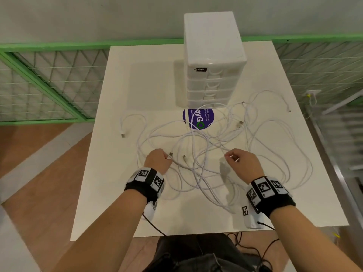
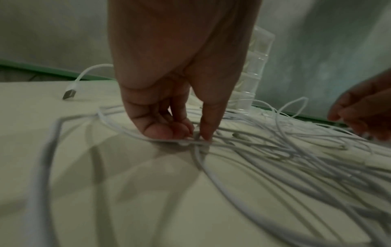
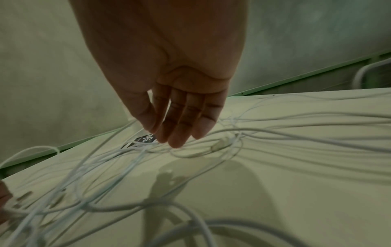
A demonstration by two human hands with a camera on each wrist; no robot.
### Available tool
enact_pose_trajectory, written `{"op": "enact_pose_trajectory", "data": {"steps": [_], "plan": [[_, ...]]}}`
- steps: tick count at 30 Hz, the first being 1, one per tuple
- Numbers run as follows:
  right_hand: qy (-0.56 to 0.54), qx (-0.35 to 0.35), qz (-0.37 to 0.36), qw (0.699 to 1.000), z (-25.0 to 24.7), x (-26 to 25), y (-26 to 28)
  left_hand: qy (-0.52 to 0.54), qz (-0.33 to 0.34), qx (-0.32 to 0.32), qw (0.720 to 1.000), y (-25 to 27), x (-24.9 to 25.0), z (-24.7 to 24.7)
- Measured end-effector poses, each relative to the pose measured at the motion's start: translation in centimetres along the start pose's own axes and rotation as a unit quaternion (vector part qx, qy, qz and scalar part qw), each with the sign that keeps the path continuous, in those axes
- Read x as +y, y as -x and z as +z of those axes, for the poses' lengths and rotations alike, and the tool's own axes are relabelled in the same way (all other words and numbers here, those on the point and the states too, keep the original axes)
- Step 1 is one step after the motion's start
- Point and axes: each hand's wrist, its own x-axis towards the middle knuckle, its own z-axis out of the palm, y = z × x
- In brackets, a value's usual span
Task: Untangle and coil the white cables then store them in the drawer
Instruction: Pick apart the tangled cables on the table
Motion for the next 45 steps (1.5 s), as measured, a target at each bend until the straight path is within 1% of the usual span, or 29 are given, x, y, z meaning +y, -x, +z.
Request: {"op": "enact_pose_trajectory", "data": {"steps": [4,7,10,12,14,17,18,20,22,25,27,29,30,31,33,36,38,40,42,43,44,45], "plan": [[-0.014,0.045,0.012,0.999,-1.6,0.7,0.6,0.007,0.042,0.039,0.998,0.3,1.7,-0.9],[-0.024,0.077,0.018,0.997,-3.2,1.3,0.4,0.018,0.112,0.053,0.992,0.3,3.4,-1.8],[-0.028,0.115,0.027,0.993,-5.1,1.7,-0.7,0.028,0.163,0.078,0.983,0.3,5.1,-3.2],[-0.009,0.122,0.041,0.992,-6.2,1.8,-2.2,0.082,0.183,0.115,0.973,0.4,6.2,-4.2],[0.033,0.098,0.056,0.993,-6.8,1.7,-3.9,0.157,0.200,0.165,0.953,0.9,7.4,-5.4],[0.111,0.013,0.072,0.991,-6.8,1.5,-6.4,0.233,0.231,0.239,0.914,2.0,9.1,-6.9],[0.123,-0.010,0.081,0.989,-6.6,1.3,-7.1,0.258,0.237,0.254,0.902,2.3,9.7,-7.3],[0.128,-0.044,0.085,0.987,-5.9,0.7,-8.2,0.295,0.247,0.262,0.885,2.8,10.8,-8.0],[0.131,-0.049,0.085,0.987,-5.0,-0.1,-9.0,0.304,0.254,0.263,0.880,3.1,11.6,-8.8],[0.105,-0.040,0.101,0.988,-3.7,-0.8,-9.9,0.276,0.233,0.261,0.895,3.0,11.5,-9.3],[0.112,-0.049,0.112,0.986,-3.4,-1.0,-10.2,0.256,0.191,0.250,0.914,2.5,10.5,-8.9],[0.129,-0.080,0.103,0.983,-3.4,-0.8,-10.6,0.230,0.136,0.237,0.934,1.8,8.7,-8.0],[0.117,-0.085,0.107,0.984,-3.6,-0.6,-10.6,0.212,0.110,0.235,0.942,1.4,7.6,-7.4],[0.085,-0.081,0.118,0.986,-3.7,-0.2,-10.6,0.195,0.085,0.239,0.947,1.1,6.5,-6.8],[0.012,-0.060,0.131,0.990,-4.1,0.9,-10.5,0.185,0.043,0.251,0.949,0.9,4.4,-5.8],[-0.102,-0.021,0.138,0.985,-5.2,1.6,-9.2,0.218,0.006,0.252,0.943,1.3,2.5,-4.6],[-0.185,0.012,0.110,0.977,-6.5,1.3,-7.9,0.224,0.028,0.245,0.943,1.9,2.7,-3.8],[-0.235,0.048,0.065,0.969,-8.2,0.1,-6.6,0.231,0.092,0.217,0.944,2.4,3.7,-3.1],[-0.283,0.077,0.046,0.955,-9.6,-0.6,-5.6,0.217,0.165,0.167,0.948,2.9,5.1,-2.3],[-0.294,0.077,0.043,0.952,-10.3,-1.0,-5.3,0.186,0.201,0.140,0.952,3.1,5.9,-1.7],[-0.282,0.065,0.039,0.956,-10.8,-1.3,-4.9,0.150,0.233,0.108,0.955,3.3,6.4,-1.1],[-0.236,0.044,0.027,0.970,-11.3,-1.5,-4.7,0.107,0.263,0.073,0.956,3.6,7.0,-0.4]]}}
